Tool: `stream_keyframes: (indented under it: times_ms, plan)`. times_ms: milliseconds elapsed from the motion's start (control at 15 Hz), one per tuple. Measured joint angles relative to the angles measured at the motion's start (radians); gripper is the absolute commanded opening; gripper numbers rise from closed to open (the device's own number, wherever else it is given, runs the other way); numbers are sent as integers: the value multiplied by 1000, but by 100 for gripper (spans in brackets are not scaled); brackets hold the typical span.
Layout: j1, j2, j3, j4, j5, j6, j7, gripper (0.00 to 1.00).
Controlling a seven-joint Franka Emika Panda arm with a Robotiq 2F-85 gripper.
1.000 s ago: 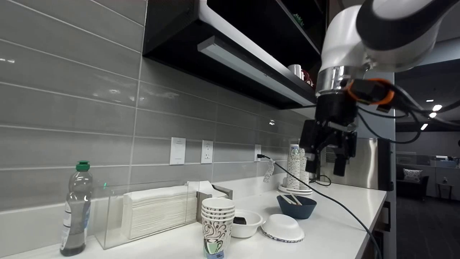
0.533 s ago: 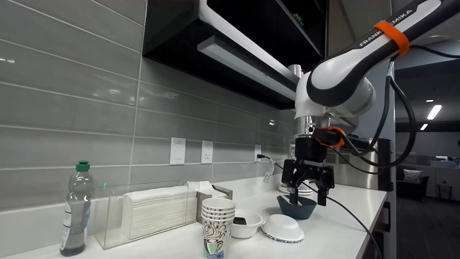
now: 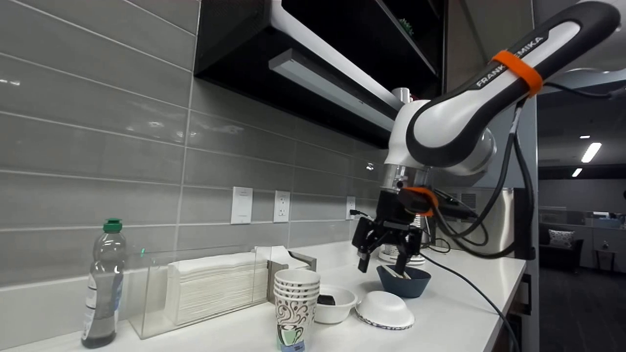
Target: Pick up the round black object from the white bowl and put it in the blue bowl
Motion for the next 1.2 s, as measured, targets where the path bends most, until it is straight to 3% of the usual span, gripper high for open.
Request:
stream_keyframes:
  times_ms: [200, 467, 800, 933, 1200]
  plan:
    - [12, 143, 6, 57, -168, 188, 47, 100]
    - [64, 336, -38, 234, -285, 220, 26, 100]
    - [99, 498, -86, 443, -284, 204, -136, 100]
    - [98, 537, -90, 488, -262, 181, -187, 100]
    - [96, 582, -88, 521, -198, 139, -270, 90]
